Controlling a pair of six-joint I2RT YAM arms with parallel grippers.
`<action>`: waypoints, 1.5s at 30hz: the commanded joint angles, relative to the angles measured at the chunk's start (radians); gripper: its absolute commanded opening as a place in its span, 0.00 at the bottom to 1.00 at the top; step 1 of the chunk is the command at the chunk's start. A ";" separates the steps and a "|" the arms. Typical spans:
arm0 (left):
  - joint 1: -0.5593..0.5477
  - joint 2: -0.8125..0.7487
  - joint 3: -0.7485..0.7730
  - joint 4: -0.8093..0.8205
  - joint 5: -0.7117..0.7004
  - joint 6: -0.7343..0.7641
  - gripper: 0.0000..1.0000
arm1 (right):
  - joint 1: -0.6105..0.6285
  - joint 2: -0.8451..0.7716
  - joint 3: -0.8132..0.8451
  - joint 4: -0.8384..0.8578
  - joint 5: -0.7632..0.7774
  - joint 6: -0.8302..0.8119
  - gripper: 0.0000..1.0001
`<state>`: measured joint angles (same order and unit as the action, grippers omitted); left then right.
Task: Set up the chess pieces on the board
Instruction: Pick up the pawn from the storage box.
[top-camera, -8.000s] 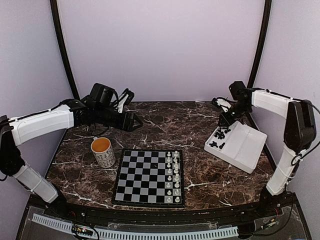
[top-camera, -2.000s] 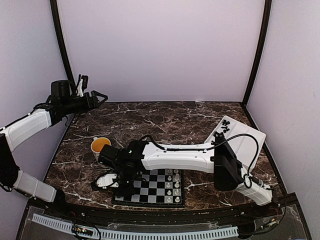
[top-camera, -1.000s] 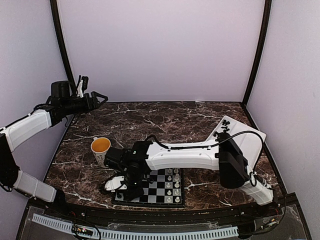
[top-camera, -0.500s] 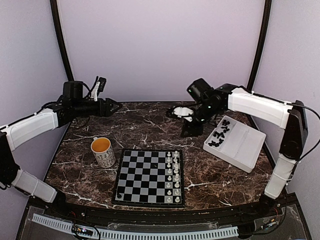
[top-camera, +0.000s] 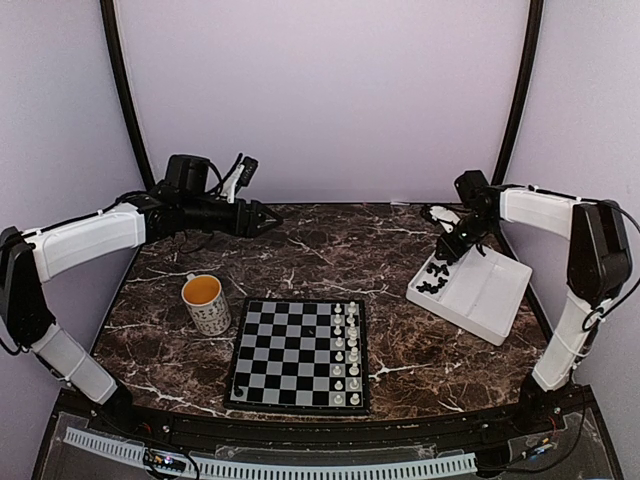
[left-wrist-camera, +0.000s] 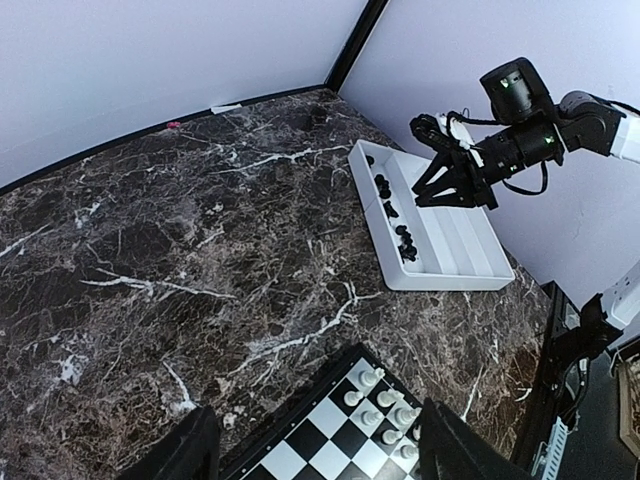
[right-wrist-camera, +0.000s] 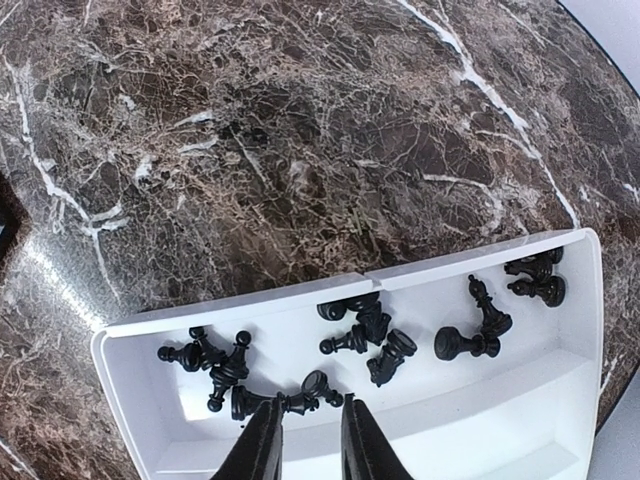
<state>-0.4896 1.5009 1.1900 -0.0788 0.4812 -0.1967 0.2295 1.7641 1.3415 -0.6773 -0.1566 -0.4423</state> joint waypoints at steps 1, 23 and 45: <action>-0.013 0.009 0.051 -0.044 0.001 0.007 0.70 | 0.007 0.054 0.018 0.029 0.032 0.010 0.21; -0.020 0.005 0.031 -0.007 0.010 -0.019 0.70 | 0.006 0.194 0.091 0.064 0.021 0.001 0.21; -0.020 0.027 0.028 0.016 0.018 -0.037 0.71 | 0.007 0.214 0.077 0.115 -0.007 -0.027 0.03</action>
<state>-0.5041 1.5276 1.2186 -0.0978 0.4824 -0.2226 0.2325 2.0022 1.4170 -0.6044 -0.1394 -0.4637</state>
